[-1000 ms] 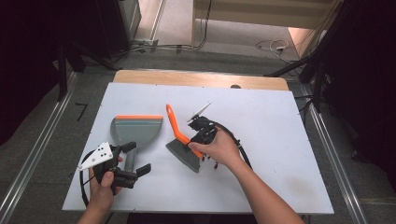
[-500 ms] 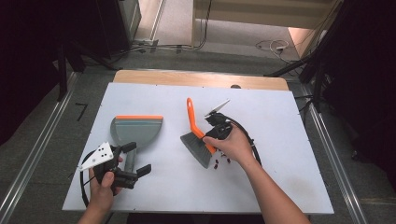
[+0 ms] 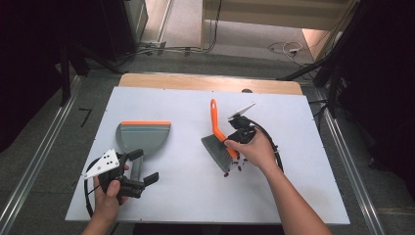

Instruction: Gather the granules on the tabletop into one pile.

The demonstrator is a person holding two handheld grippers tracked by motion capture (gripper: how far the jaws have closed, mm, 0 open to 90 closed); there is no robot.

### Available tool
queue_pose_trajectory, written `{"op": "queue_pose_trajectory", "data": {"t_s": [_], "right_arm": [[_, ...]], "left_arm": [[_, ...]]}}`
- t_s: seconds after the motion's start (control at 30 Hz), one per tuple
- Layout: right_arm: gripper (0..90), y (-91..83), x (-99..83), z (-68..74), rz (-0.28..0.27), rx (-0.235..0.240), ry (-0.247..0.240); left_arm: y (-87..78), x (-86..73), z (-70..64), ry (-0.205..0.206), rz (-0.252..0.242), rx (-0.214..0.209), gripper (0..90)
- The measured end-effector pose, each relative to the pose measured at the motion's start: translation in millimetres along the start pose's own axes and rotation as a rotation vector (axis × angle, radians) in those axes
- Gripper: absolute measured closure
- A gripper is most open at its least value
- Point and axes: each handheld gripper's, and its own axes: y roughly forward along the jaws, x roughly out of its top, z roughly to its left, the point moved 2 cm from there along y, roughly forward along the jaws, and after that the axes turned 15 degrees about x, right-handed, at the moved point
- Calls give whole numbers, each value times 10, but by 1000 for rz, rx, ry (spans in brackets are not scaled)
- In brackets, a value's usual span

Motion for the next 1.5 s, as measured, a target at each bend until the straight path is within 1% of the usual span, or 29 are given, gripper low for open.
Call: {"op": "queue_pose_trajectory", "data": {"t_s": [0.2,0.23,0.27,0.37,0.47,0.5,0.53,0.6,0.63,0.67,0.73,0.77,0.83,0.9,0.97,1.0,1.03,1.07,1.13,1.27,1.33,1.37,1.4,1.43,1.47,1.5], "right_arm": [[678,-64,-25,-49,-13,-16,10],[678,-75,-31,-55,-15,-21,5],[679,-84,-36,-49,-19,-15,8],[682,-100,-46,-17,-30,15,-16],[685,-139,-39,29,-60,32,-54],[685,-171,-37,47,-78,32,-63],[685,-200,-34,67,-88,45,-75],[685,-260,-40,112,-94,78,-110],[684,-292,-46,145,-90,78,-128],[684,-323,-60,192,-73,79,-163],[684,-364,-97,260,-47,72,-210],[684,-383,-132,308,-28,62,-248],[684,-406,-198,366,6,30,-299],[684,-410,-264,413,32,18,-340],[684,-409,-342,464,71,7,-404],[684,-404,-386,499,89,1,-415],[684,-400,-426,522,110,-7,-443],[684,-389,-465,548,125,-9,-459],[684,-359,-536,587,155,-9,-487],[684,-254,-656,639,196,18,-515],[684,-179,-697,630,227,21,-524],[684,-126,-712,604,251,26,-537],[683,-81,-721,584,263,24,-540],[684,-52,-727,564,275,8,-540],[684,-52,-713,542,260,13,-548],[684,-61,-696,526,254,18,-542]], "left_arm": [[-1,1,1,0,0,1,2],[-1,1,0,0,0,0,2],[0,1,0,1,0,0,2],[9,-2,2,0,2,1,2],[16,-2,-1,1,3,2,2],[18,-1,-2,1,1,2,3],[18,-1,-2,2,3,3,2],[19,-3,0,2,5,3,2],[19,-3,2,2,6,3,2],[20,-3,2,0,5,4,3],[19,-4,3,3,5,4,3],[18,-3,3,2,4,3,2],[17,-1,2,1,1,3,3],[16,1,1,0,0,2,3],[16,2,-2,-1,0,3,2],[17,2,-2,1,0,3,3],[19,2,-3,2,-3,1,3],[20,3,-4,3,-3,0,3],[19,4,-6,5,-3,0,3],[22,3,-6,3,-2,1,2],[24,3,-8,3,-2,0,3],[24,2,-10,2,0,1,2],[25,1,-11,4,1,0,3],[25,0,-13,4,0,-1,2],[24,1,-15,5,1,-1,3],[25,1,-14,6,1,-1,2]]}}
